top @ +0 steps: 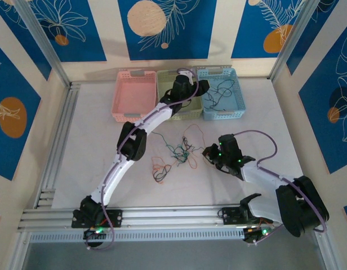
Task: Untangle the cables
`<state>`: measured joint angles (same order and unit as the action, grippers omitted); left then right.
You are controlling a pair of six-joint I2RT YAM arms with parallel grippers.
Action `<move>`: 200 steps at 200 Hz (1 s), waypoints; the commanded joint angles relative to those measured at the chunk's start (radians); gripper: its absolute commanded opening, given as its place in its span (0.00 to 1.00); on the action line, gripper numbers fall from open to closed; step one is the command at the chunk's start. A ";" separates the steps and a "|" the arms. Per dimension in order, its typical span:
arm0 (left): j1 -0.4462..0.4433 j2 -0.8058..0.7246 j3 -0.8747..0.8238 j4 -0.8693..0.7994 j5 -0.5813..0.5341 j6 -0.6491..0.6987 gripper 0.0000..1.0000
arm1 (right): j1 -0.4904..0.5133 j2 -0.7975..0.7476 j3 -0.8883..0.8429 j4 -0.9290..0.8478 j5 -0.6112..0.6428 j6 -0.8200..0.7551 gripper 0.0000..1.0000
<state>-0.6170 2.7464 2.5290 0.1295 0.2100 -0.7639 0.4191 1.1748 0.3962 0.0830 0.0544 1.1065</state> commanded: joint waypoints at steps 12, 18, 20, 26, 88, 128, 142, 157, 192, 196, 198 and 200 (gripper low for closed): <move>0.007 -0.155 -0.025 -0.037 0.070 0.079 0.76 | 0.006 -0.001 0.027 -0.008 0.022 -0.017 0.00; 0.007 -0.208 -0.078 -0.028 0.079 0.094 0.76 | 0.005 -0.003 0.027 -0.009 0.022 -0.017 0.00; 0.007 -0.224 -0.099 -0.025 0.081 0.098 0.76 | 0.005 -0.004 0.026 -0.008 0.022 -0.016 0.00; 0.008 -0.291 -0.161 -0.015 0.085 0.113 0.76 | 0.006 -0.005 0.025 -0.009 0.023 -0.017 0.00; 0.005 -1.101 -1.085 -0.088 -0.080 0.267 0.76 | 0.004 -0.021 0.012 0.003 0.016 -0.014 0.00; -0.021 -1.465 -1.585 -0.134 -0.216 0.157 0.76 | 0.000 -0.027 0.012 0.003 0.004 -0.020 0.00; -0.038 -1.500 -1.692 -0.113 -0.224 0.108 0.75 | -0.001 -0.027 0.012 0.004 0.002 -0.019 0.00; -0.054 -1.495 -1.758 -0.075 -0.233 0.062 0.75 | 0.000 -0.022 0.017 0.002 -0.001 -0.022 0.00; -0.073 -1.389 -1.802 0.030 -0.258 -0.023 0.73 | 0.003 -0.021 0.022 -0.008 -0.001 -0.026 0.00; -0.077 -1.372 -1.801 0.039 -0.259 -0.030 0.72 | 0.003 -0.022 0.022 -0.009 0.000 -0.026 0.00; -0.078 -1.363 -1.800 0.042 -0.260 -0.034 0.72 | 0.004 -0.022 0.022 -0.009 0.001 -0.026 0.00; -0.079 -1.357 -1.800 0.046 -0.260 -0.037 0.72 | 0.003 -0.023 0.020 -0.008 0.002 -0.027 0.00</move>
<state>-0.6796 1.3468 0.7166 0.0647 -0.0093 -0.7181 0.4191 1.1645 0.3981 0.0845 0.0528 1.0996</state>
